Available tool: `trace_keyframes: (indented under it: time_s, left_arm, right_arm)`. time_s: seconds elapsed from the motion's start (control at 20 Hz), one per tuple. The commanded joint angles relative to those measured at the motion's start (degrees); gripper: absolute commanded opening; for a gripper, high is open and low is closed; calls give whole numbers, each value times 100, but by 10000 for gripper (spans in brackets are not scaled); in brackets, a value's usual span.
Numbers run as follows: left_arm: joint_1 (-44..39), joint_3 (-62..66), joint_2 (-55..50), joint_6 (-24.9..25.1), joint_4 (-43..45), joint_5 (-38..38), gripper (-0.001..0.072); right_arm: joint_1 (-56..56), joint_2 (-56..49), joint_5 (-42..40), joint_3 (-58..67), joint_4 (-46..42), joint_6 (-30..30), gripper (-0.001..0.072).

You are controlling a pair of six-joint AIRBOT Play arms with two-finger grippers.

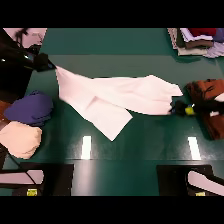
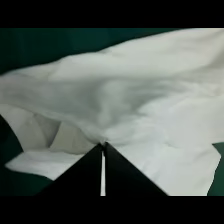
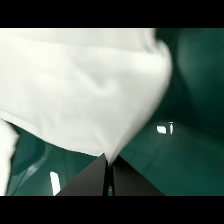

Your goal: Fold the shirts.

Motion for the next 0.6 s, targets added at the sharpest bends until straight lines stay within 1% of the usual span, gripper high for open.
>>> trace_keyframes:
  time_s: [0.0,0.15,0.25,0.4,0.55]
  left_arm:
    - [4,11,1110,-96,-4,887,22]
    - [4,254,2234,-92,-2,1606,22]
    - [4,697,2774,-92,-2,1891,23]
    - [4,1679,3213,-98,-2,1816,22]
    - [4,2787,3298,-306,-61,1622,22]
  right_arm:
    - [28,785,-48,1360,31,157,14]
    - [28,1307,-382,3095,-17,157,14]
    - [28,1493,-579,4166,-22,157,14]
    - [28,1648,-590,5445,-177,164,14]
    - [28,1816,-326,6238,-844,459,14]
